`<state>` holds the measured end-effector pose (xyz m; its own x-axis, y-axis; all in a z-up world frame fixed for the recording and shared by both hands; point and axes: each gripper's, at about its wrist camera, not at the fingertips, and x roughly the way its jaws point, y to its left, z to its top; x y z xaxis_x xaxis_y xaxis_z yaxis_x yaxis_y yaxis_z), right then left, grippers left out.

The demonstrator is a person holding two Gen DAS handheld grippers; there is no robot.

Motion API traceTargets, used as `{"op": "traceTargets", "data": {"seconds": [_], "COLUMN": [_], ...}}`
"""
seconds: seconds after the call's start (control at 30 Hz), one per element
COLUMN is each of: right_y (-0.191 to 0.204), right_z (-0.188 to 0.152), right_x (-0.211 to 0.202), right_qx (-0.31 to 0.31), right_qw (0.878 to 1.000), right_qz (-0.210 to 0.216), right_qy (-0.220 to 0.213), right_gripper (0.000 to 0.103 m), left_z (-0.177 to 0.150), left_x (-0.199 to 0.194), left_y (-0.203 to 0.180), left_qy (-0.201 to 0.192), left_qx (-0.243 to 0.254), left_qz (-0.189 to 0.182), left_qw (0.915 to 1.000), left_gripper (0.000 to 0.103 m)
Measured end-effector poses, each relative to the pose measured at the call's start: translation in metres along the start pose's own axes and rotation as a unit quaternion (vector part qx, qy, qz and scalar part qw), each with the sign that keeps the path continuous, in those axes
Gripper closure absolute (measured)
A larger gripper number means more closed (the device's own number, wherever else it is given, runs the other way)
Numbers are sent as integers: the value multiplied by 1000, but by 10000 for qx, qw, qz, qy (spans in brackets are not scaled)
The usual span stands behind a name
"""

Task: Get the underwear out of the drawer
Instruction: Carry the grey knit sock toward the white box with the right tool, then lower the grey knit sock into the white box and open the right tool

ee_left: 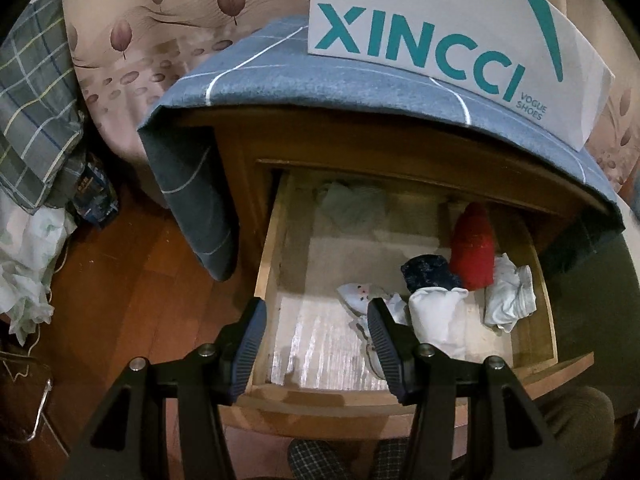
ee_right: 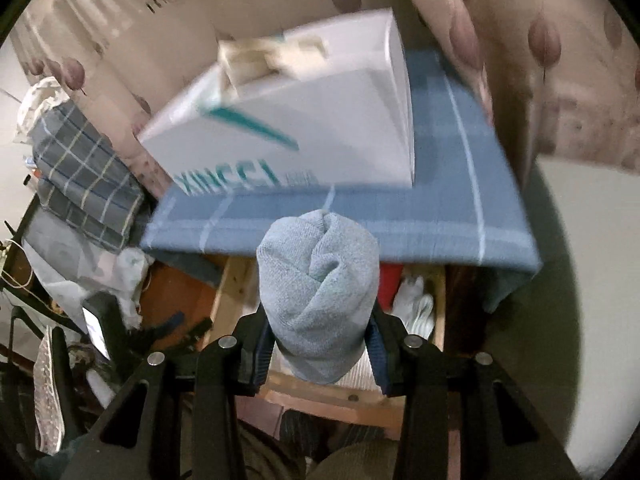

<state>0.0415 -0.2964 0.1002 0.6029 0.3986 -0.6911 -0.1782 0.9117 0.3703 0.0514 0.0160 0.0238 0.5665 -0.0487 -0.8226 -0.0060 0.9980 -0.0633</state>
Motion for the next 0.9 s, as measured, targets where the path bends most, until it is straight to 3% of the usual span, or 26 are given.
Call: {"op": "traceTargets", "data": {"seconds": [0.17, 0.43, 0.9], "right_y": [12, 38, 40], "right_z": [37, 91, 148], "right_x": [-32, -40, 19], "right_qx": [-159, -396, -385], "right_qw": [9992, 9971, 9944], "right_qz": [-47, -299, -926], "right_qy": [-376, -569, -339], "right_gripper": [65, 65, 65], "left_z": [0, -1, -2], "left_x": [-1, -2, -1], "left_y": [7, 12, 26], "left_qy": [-14, -9, 55], "left_qx": [-163, -317, -699], "left_qz": [-91, -174, -458], "left_qw": [9998, 9993, 9965], "left_gripper": [49, 49, 49]}}
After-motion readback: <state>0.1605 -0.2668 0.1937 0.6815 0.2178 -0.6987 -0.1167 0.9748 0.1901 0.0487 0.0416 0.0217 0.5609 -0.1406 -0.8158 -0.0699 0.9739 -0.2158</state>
